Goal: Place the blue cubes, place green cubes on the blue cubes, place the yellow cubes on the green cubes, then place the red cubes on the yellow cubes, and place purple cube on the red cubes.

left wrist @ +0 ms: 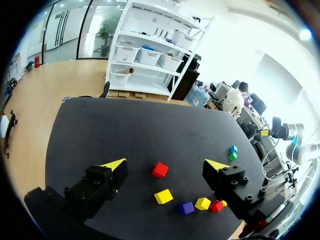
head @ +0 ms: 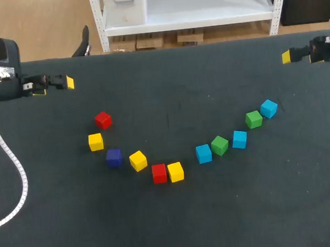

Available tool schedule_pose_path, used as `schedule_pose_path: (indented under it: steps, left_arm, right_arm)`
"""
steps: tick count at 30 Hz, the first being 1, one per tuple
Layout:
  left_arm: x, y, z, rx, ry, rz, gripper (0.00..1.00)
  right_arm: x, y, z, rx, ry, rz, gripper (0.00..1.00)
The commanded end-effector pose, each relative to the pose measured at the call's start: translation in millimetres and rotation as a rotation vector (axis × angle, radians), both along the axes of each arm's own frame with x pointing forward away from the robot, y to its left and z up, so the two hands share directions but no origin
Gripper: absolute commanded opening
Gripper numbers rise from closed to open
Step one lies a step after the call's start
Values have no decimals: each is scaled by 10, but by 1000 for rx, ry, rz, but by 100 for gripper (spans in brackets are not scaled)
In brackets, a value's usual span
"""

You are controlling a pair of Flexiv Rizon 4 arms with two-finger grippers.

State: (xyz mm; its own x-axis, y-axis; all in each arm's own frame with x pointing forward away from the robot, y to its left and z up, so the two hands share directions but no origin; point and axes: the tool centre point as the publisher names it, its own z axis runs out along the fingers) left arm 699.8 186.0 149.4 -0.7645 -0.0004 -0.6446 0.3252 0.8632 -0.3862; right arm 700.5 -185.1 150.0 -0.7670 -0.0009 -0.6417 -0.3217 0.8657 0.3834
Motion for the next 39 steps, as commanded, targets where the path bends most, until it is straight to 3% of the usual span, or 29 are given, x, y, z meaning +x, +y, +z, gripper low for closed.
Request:
schedule_pose_path:
  steps: [1,14,17,22,28,30,39]
  left_arm:
    - [0,-8,10,5,4,3,100]
    - [0,-8,10,5,4,3,100]
    - [11,8,4,63,-66,-131,100]
    - [73,2,27,286,-140,-356,100]
    - [123,-46,68,411,-219,-647,100]
    - [118,-74,71,435,-237,-746,100]
    - [118,-74,71,435,-237,-746,100]
  right_arm:
    - [-2,2,0,-1,-1,-1,100]
    - [-2,2,0,-1,-1,-1,100]
    - [-2,2,0,-1,-1,-1,100]
    - [-2,2,0,-1,-1,-1,100]
    - [-2,2,0,-1,-1,-1,100]
    - [-2,2,0,-1,-1,-1,100]
    - [-2,2,0,-1,-1,-1,100]
